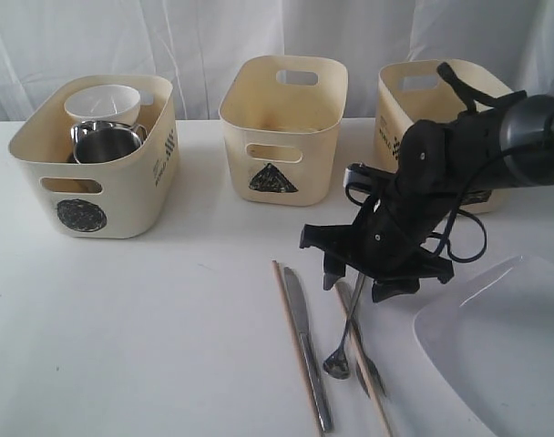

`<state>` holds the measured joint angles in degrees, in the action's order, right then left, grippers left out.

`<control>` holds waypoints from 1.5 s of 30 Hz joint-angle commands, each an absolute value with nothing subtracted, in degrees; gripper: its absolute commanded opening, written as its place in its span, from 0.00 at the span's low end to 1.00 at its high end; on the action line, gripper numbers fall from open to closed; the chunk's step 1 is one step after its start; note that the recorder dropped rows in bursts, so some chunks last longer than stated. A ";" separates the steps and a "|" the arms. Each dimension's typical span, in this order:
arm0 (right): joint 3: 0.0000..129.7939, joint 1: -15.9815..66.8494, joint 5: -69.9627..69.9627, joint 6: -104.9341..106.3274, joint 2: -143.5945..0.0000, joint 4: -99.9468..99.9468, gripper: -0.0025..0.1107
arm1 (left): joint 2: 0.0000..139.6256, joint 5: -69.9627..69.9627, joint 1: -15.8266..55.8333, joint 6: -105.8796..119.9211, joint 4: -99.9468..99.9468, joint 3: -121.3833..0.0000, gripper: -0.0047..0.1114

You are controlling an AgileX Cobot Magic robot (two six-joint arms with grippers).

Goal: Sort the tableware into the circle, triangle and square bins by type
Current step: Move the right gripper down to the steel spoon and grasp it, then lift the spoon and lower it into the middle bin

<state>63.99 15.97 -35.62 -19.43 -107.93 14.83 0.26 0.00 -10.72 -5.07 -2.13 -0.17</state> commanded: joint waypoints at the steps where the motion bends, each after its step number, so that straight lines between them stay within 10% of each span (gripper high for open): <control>1: 64.22 15.92 -35.52 -19.99 -108.36 13.85 0.54 | 0.00 0.00 -10.89 -5.23 -2.42 0.00 0.45; 45: 64.22 15.92 -34.60 -30.17 -111.47 7.56 0.34 | 0.00 0.00 -10.89 -5.23 -2.42 0.00 0.45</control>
<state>64.35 15.97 -34.60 -29.95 -110.83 7.65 0.26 0.00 -10.72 -5.07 -2.13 -0.17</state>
